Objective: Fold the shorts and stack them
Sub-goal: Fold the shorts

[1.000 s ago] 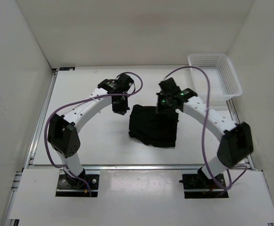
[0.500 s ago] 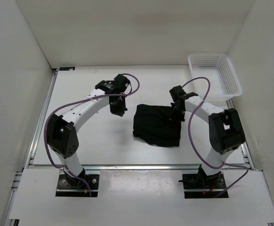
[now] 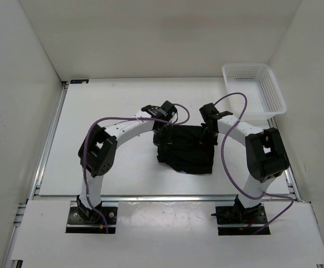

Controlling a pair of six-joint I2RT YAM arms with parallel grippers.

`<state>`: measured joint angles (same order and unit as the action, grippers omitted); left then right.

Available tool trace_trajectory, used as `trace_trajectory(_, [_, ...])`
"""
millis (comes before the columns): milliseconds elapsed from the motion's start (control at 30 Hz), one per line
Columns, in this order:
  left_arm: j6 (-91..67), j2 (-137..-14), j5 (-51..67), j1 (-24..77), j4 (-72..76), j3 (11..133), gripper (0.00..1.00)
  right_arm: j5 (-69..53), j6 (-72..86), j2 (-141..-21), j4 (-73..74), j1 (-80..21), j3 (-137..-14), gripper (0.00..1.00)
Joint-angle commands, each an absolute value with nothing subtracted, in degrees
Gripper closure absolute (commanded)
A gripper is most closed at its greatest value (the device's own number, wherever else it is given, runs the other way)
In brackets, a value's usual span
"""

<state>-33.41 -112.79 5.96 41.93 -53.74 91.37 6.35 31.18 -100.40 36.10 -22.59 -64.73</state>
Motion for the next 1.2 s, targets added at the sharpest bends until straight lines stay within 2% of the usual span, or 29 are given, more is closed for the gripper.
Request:
trace_trajectory(0, [-32.78,-115.31,8.79,42.89,-50.28,90.53,0.9,9.05,31.29,-99.4,35.42,-22.24,-62.5,0.98])
trace_trajectory(200, [-32.78,-117.25,7.04,42.89,-48.96,86.67,0.9,9.84,31.82,-95.02,35.95,-20.13,-61.35,0.98])
trace_trajectory(333, [-30.95,-112.42,6.42,43.95,-48.96,87.18,0.9,9.84,31.82,-89.31,38.05,-19.6,-61.87,0.98])
trace_trajectory(367, [-30.15,-111.19,6.42,43.95,-48.96,87.19,0.85,9.84,31.82,-87.99,38.06,-19.6,-62.48,0.96])
trace_trajectory(433, [-29.62,-107.41,6.42,43.95,-50.53,88.5,0.61,9.84,31.82,-83.77,38.58,-19.6,-63.02,0.85])
trace_trajectory(467, [-28.23,-106.27,6.42,43.95,-51.32,89.9,0.48,9.32,31.82,-82.37,38.58,-19.6,-63.71,0.65])
trace_trajectory(500, [-27.69,-104.08,5.89,43.95,-52.98,90.7,0.36,9.84,31.82,-79.92,39.45,-19.6,-64.76,0.54])
trace_trajectory(533, [-27.69,-103.02,5.37,43.95,-53.96,91.49,0.18,10.37,31.82,-78.67,40.33,-19.6,-65.3,0.45])
trace_trajectory(567, [-26.9,-101.96,5.36,43.95,-55.01,93.41,0.12,10.89,31.82,-77.44,40.34,-19.6,-65.3,0.33])
trace_trajectory(633, [-26.28,-99.33,2.56,43.95,-58.42,95.44,0.07,12.82,31.82,-74.1,41.83,-19.6,-66.96,0.24])
trace_trajectory(667, [-25.58,-98.62,0.03,43.95,-59.75,97.62,0.02,13.79,31.82,-71.92,41.84,-19.6,-66.97,0.16])
trace_trajectory(800, [-24.26,-93.36,-6.13,43.95,-64.15,101.42,0.01,20.45,31.29,-66.37,44.21,-19.6,-68.29,0.03])
trace_trajectory(1000, [-24.26,-84.65,-11.68,42.19,-64.08,101.17,0.01,32.5,30.67,-56.79,47.11,-19.07,-66.88,0.01])
trace_trajectory(1167, [-26.71,-78.23,-14.5,38.5,-63.54,98.71,0.01,36.91,30.15,-52.04,48.69,-19.07,-63.29,0.01])
